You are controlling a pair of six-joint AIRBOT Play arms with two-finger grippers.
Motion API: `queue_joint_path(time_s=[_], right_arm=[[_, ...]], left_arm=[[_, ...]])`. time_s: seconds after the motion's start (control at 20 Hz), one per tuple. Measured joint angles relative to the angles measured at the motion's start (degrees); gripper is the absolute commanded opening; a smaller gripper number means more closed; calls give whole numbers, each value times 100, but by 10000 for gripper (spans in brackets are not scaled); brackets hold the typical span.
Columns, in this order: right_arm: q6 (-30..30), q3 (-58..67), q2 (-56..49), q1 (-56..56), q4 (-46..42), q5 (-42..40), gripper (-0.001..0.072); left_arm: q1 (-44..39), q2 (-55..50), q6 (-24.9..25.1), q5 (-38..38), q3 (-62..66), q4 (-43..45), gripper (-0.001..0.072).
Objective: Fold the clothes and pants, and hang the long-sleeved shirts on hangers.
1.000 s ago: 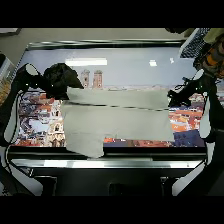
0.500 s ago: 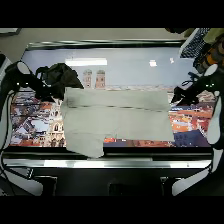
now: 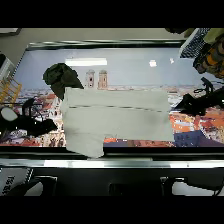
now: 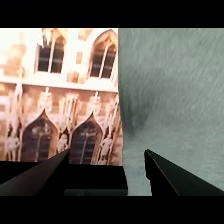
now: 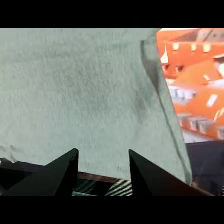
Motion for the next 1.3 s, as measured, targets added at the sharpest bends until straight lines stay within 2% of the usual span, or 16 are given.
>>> queue_joint_path(time_s=[0.3,0.7,0.75,0.85,0.95,1.0,1.05,1.1,1.3], right_arm=[[-57,-459,702,-26,125,-109,381],[50,-527,1040,-28,221,-79,381],[52,-529,1058,-28,247,-68,381],[55,-529,1084,-28,289,-52,381],[63,-529,1097,-28,315,4,381],[74,-529,1097,-28,334,11,381],[74,-529,1099,-28,348,28,381],[74,-529,1104,-28,398,52,381],[66,-527,1104,-31,868,111,381]], left_arm=[[240,702,732,505,-1543,-1287,541],[229,721,949,745,-2142,-2122,529],[201,706,964,745,-2184,-2179,505],[153,684,992,748,-2234,-2271,358],[133,671,997,772,-2260,-2326,325],[122,669,1001,769,-2271,-2345,218],[120,667,1005,769,-2275,-2367,77],[111,664,1008,769,-2280,-2376,20],[109,664,1012,739,-2286,-2413,20]])
